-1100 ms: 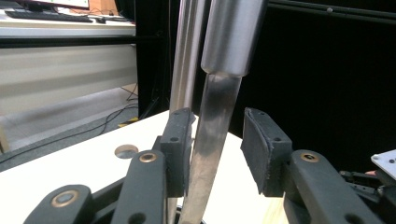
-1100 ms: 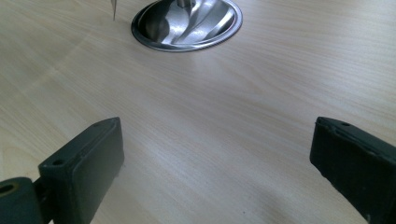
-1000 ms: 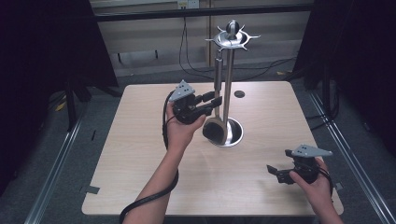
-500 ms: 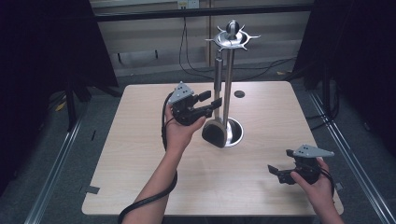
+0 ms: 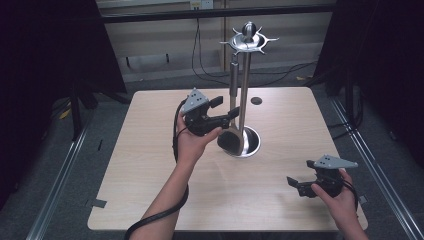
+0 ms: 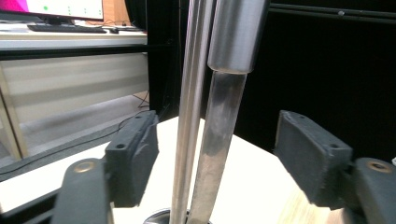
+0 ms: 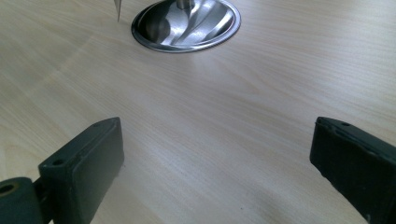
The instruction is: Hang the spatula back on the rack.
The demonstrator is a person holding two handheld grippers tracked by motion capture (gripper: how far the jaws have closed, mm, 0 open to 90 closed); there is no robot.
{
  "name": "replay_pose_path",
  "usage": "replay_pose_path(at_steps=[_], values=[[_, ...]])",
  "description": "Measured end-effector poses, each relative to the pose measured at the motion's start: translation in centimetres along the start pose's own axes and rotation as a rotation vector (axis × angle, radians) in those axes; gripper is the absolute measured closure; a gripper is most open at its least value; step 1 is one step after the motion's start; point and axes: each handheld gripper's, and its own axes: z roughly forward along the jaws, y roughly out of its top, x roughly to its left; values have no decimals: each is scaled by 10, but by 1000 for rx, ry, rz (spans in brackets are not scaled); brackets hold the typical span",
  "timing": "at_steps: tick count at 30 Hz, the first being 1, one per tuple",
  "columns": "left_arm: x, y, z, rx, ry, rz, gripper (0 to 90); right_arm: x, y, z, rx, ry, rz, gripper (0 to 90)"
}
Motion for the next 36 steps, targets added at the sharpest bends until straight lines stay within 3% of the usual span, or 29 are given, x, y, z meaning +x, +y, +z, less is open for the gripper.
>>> replay_pose_path(at_steps=[9,12,17,19,20,21,24,29,36], values=[[0,-3,-1,7,10,19,168,0,0,0,0,-1,-1,26],[-2,-5,-2,7,34,10,130,0,0,0,0,-1,-2,26],[0,-6,-7,23,38,39,92,0,0,0,-2,0,-6,26],[0,-8,-7,8,35,22,76,0,1,0,1,2,-10,26],[2,-8,-9,34,33,55,67,1,1,0,1,2,-14,26],[1,-9,-8,15,35,25,59,1,1,0,3,3,-12,26],[1,-11,-10,30,51,36,53,1,1,0,0,2,-13,26],[3,-15,-12,29,16,37,35,1,1,0,1,2,-10,26],[6,-19,-17,31,11,41,22,1,1,-1,2,3,-10,27]])
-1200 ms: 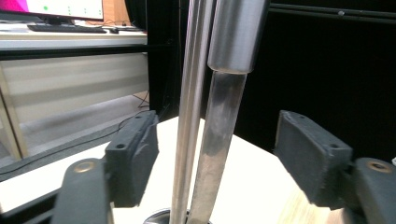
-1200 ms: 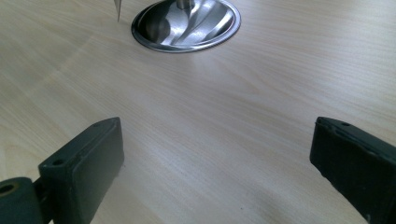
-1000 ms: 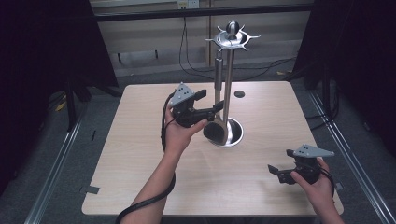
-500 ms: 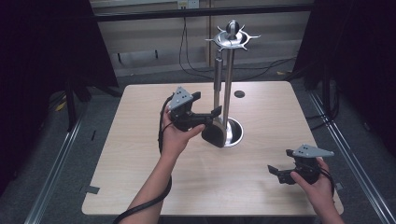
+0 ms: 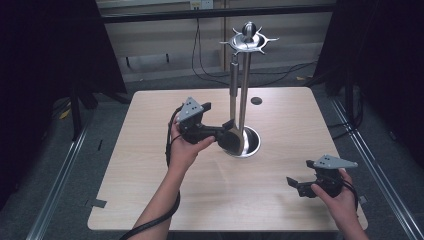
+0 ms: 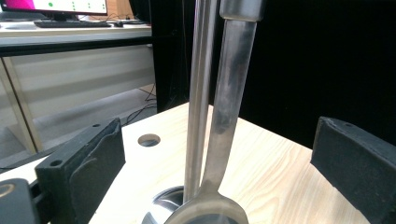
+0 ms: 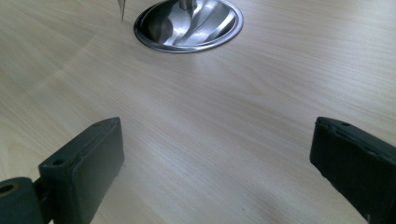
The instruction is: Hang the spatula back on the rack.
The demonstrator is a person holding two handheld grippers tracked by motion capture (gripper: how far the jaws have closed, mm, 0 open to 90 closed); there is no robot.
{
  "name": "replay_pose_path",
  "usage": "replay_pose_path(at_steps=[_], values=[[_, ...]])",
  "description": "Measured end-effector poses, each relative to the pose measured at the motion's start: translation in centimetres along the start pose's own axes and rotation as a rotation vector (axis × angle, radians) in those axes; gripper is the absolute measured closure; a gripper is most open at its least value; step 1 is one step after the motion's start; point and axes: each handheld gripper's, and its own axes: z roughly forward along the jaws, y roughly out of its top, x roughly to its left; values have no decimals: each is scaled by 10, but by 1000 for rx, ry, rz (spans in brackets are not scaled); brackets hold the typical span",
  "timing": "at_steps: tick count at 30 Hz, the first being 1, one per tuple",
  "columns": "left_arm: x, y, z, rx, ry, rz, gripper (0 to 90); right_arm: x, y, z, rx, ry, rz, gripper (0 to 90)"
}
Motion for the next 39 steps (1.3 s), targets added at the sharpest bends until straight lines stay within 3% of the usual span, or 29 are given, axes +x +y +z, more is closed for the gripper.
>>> replay_pose_path(at_steps=[11,12,13,19,22,23,24,25,26,27,31,32,36,37,38,39], values=[[3,-11,-11,15,9,5,22,1,0,0,1,6,-4,29],[1,-12,-12,13,48,3,22,1,0,0,1,8,-4,29],[4,-13,-14,25,-1,-2,22,1,1,0,1,8,-3,29],[4,-23,-18,27,28,-6,23,0,0,0,-4,6,-3,29],[5,-27,-21,33,20,-4,23,0,0,0,-6,5,-5,29],[4,-28,-22,36,54,-6,23,0,0,0,-6,6,-5,29],[5,-29,-23,42,56,2,23,0,0,0,-5,6,-3,28],[6,-29,-23,42,15,-3,24,0,0,0,-3,6,1,29],[5,-30,-24,45,47,1,24,0,0,0,-2,7,1,29],[5,-32,-24,37,35,-10,24,0,0,0,-3,6,0,29],[5,-37,-28,56,53,-4,24,0,1,0,-4,9,-2,29],[7,-39,-29,53,22,-12,24,1,1,0,-3,9,-3,29],[9,-45,-32,59,32,-18,24,1,1,0,-1,9,-2,29],[8,-47,-34,66,67,-12,24,1,1,0,-1,9,-2,29],[8,-48,-35,66,66,-19,24,1,1,0,0,11,-6,29],[9,-50,-36,66,34,-19,24,1,1,0,0,10,-6,29]])
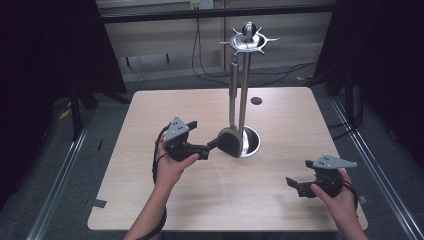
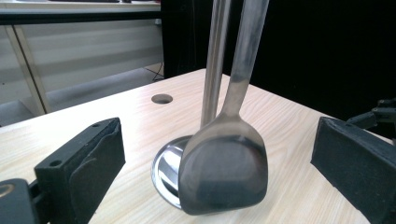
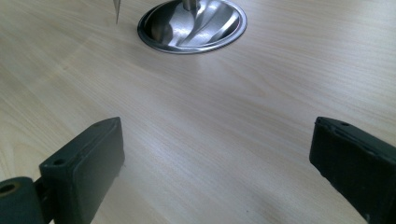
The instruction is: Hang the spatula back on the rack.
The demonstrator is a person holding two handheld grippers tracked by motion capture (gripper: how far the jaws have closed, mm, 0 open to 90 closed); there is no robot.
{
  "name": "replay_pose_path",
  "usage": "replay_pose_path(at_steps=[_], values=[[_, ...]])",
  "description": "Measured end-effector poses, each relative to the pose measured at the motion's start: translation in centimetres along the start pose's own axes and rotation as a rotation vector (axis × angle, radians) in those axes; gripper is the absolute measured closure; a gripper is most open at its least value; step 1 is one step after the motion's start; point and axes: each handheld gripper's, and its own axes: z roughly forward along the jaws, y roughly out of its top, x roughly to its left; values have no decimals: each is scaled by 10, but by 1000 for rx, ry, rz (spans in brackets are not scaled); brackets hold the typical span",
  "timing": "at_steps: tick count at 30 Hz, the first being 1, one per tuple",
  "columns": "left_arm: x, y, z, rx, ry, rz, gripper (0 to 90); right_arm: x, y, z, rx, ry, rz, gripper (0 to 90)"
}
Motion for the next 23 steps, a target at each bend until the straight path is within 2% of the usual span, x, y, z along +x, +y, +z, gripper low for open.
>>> replay_pose_path(at_steps=[1,3,6,8,9,11,14,15,16,17,19,21,22,23], values=[[-2,-2,-1,-3,37,-5,24,0,0,0,-1,0,0,29],[1,-4,-2,4,3,-10,24,0,0,0,-1,0,0,29],[2,-5,-4,5,6,-8,25,0,0,0,-3,1,-3,29],[2,-6,-4,3,9,-12,25,1,1,0,-5,1,-3,29],[1,-6,-4,3,44,-14,25,1,1,0,-5,1,-3,29],[1,-7,-5,17,43,-2,25,1,1,0,-3,2,-6,29],[0,-11,-4,20,44,-10,27,1,1,0,2,3,-9,29],[2,-12,-4,17,14,-12,27,2,1,0,1,4,-9,29],[0,-13,-4,20,41,-17,27,1,1,0,-3,5,-12,29],[1,-13,-5,25,47,-14,27,1,1,0,-4,4,-12,29],[2,-15,-5,25,15,-17,27,1,1,0,0,5,-9,29],[2,-16,-6,27,16,-22,27,2,1,0,2,6,-10,29],[1,-16,-6,35,47,-21,27,2,1,0,2,7,-11,29],[3,-16,-6,26,13,-22,27,2,1,0,-1,8,-13,29]])
